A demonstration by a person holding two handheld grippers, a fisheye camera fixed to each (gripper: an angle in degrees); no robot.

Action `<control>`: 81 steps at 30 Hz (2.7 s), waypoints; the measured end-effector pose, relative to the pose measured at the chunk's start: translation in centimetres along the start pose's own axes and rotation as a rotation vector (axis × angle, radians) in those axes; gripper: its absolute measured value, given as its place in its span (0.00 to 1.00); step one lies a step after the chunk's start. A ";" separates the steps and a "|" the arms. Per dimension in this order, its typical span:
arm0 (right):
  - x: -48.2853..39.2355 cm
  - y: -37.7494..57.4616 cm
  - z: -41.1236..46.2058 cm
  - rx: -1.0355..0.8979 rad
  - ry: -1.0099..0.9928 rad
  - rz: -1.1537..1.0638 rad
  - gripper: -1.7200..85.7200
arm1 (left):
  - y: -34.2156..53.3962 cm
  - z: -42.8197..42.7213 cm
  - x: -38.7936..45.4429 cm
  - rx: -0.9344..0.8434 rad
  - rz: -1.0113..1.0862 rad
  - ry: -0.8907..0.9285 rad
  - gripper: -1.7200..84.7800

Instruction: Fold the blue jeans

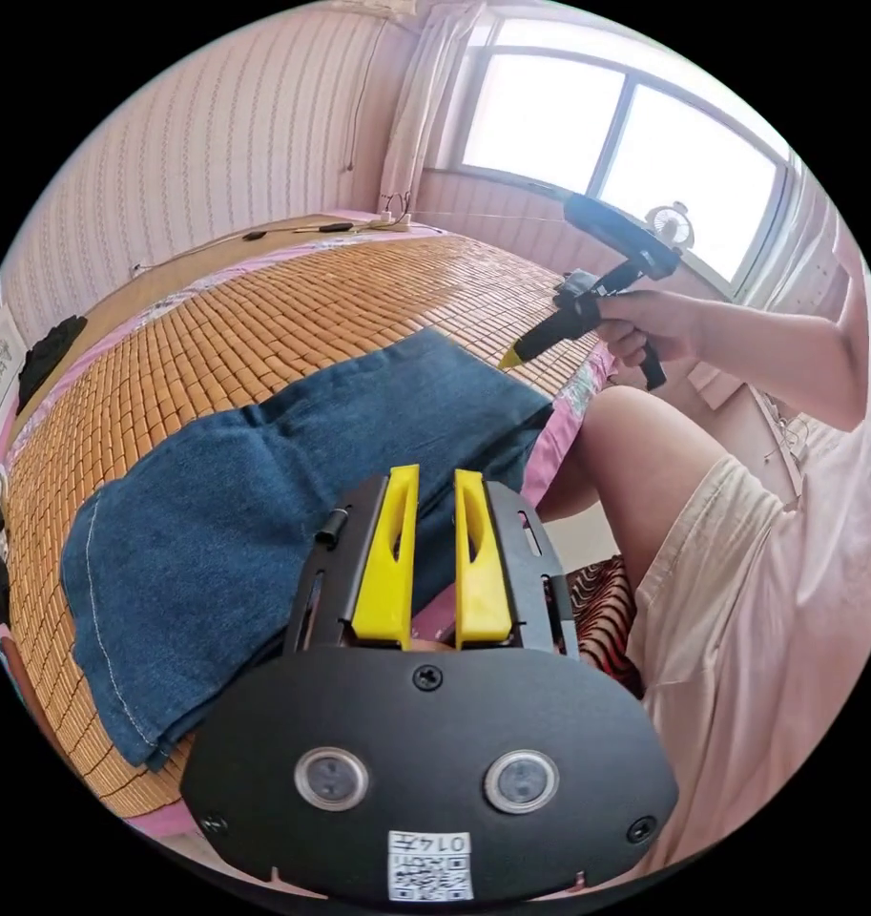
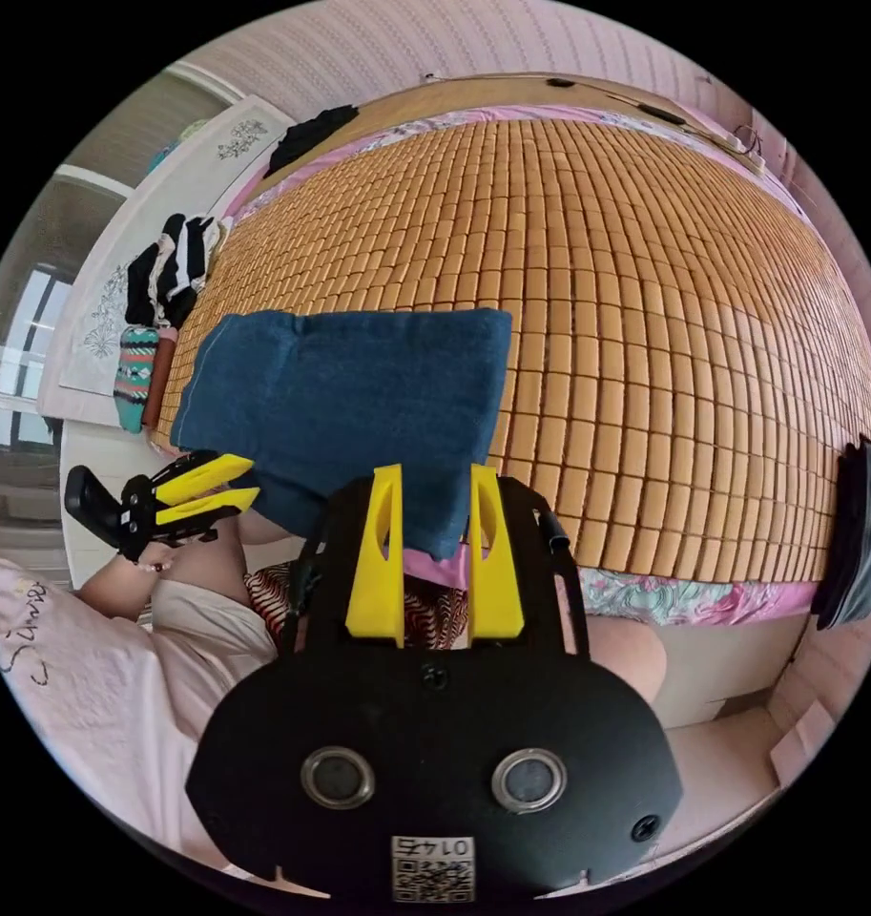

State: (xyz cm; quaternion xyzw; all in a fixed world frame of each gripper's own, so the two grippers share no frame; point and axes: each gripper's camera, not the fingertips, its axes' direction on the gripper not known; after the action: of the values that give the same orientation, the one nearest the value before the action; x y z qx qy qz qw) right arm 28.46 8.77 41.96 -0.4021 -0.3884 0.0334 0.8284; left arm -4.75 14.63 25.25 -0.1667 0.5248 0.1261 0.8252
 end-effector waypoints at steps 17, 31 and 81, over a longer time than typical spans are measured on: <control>8.0 4.4 -14.4 0.266 -0.512 0.017 0.07 | -5.6 6.2 6.9 -0.101 0.207 -0.083 0.08; 19.6 7.4 -11.8 0.288 -0.647 0.367 0.09 | -3.0 2.6 8.6 -0.092 0.276 0.034 0.06; 4.7 15.3 -17.9 0.272 -0.444 0.007 0.18 | -10.3 -1.3 -23.7 -0.028 -0.550 -0.055 0.18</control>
State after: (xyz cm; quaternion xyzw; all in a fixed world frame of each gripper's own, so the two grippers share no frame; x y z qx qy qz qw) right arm 47.65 9.36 27.58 -0.2713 -0.5515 0.1756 0.7690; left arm -11.82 3.89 47.75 -0.3107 0.4353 -0.0909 0.8401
